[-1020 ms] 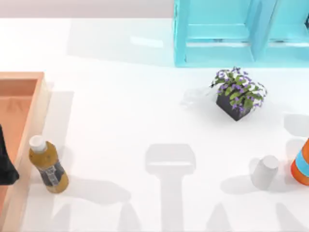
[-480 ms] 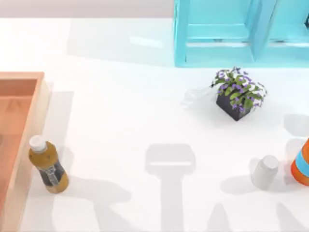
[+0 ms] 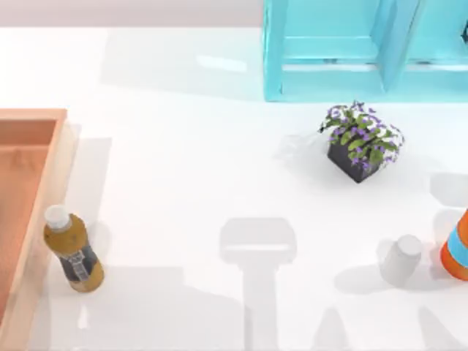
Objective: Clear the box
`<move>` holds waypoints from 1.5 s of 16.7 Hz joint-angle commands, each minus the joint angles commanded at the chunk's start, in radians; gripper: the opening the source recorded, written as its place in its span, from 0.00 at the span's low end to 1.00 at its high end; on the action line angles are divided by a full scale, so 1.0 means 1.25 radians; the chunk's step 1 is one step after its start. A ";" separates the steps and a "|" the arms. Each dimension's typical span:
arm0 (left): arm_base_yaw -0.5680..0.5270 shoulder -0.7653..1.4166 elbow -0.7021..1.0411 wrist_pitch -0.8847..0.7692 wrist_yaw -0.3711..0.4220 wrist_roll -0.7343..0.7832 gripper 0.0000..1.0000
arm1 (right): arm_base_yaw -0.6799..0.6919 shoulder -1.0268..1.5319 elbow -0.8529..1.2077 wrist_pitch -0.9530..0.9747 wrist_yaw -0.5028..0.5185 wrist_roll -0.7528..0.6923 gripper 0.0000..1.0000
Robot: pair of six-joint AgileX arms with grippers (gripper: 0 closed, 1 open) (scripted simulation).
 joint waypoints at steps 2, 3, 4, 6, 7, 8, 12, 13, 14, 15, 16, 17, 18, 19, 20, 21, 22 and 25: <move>0.021 0.108 0.081 -0.082 0.000 0.022 1.00 | 0.000 0.000 0.000 0.000 0.000 0.000 1.00; 0.030 0.151 0.114 -0.116 0.000 0.031 1.00 | 0.000 0.000 0.000 0.000 0.000 0.000 1.00; 0.037 0.186 0.142 -0.144 0.000 0.039 1.00 | 0.000 0.000 0.000 0.000 0.000 0.000 1.00; 0.048 0.232 0.178 -0.183 0.000 0.049 1.00 | 0.000 0.000 0.000 0.000 0.000 0.000 1.00; 0.050 0.243 0.186 -0.193 0.000 0.052 1.00 | 0.000 0.000 0.000 0.000 0.000 0.000 1.00; 0.051 0.246 0.189 -0.196 0.000 0.053 1.00 | 0.000 0.000 0.000 0.000 0.000 0.000 1.00; 0.047 0.244 0.186 -0.194 0.000 0.052 1.00 | 0.000 0.000 0.000 0.000 0.000 0.000 1.00; 0.047 0.245 0.184 -0.191 0.000 0.052 1.00 | 0.000 0.000 0.000 0.000 0.000 0.000 1.00; 0.048 0.248 0.175 -0.182 0.000 0.051 1.00 | 0.000 0.000 0.000 0.000 0.000 0.000 1.00; 0.049 0.254 0.160 -0.164 0.000 0.050 1.00 | 0.000 0.000 0.000 0.000 0.000 0.000 1.00; 0.049 0.262 0.140 -0.138 0.000 0.051 1.00 | 0.000 0.000 0.000 0.000 0.000 0.000 1.00; 0.049 0.270 0.117 -0.105 0.000 0.051 1.00 | 0.000 0.000 0.000 0.000 0.000 0.000 1.00; 0.049 0.280 0.094 -0.068 0.000 0.052 1.00 | 0.000 0.000 0.000 0.000 0.000 0.000 1.00; 0.050 0.290 0.068 -0.029 0.000 0.052 1.00 | 0.000 0.000 0.000 0.000 0.000 0.000 1.00; 0.050 0.300 0.043 0.014 0.000 0.053 1.00 | 0.000 0.000 0.000 0.000 0.000 0.000 1.00; 0.050 0.311 0.017 0.053 0.000 0.053 1.00 | 0.000 0.000 0.000 0.000 0.000 0.000 1.00; 0.051 0.321 -0.008 0.085 0.000 0.054 1.00 | 0.000 0.000 0.000 0.000 0.000 0.000 1.00; 0.052 0.338 -0.047 0.132 0.000 0.055 1.00 | 0.000 0.000 0.000 0.000 0.000 0.000 1.00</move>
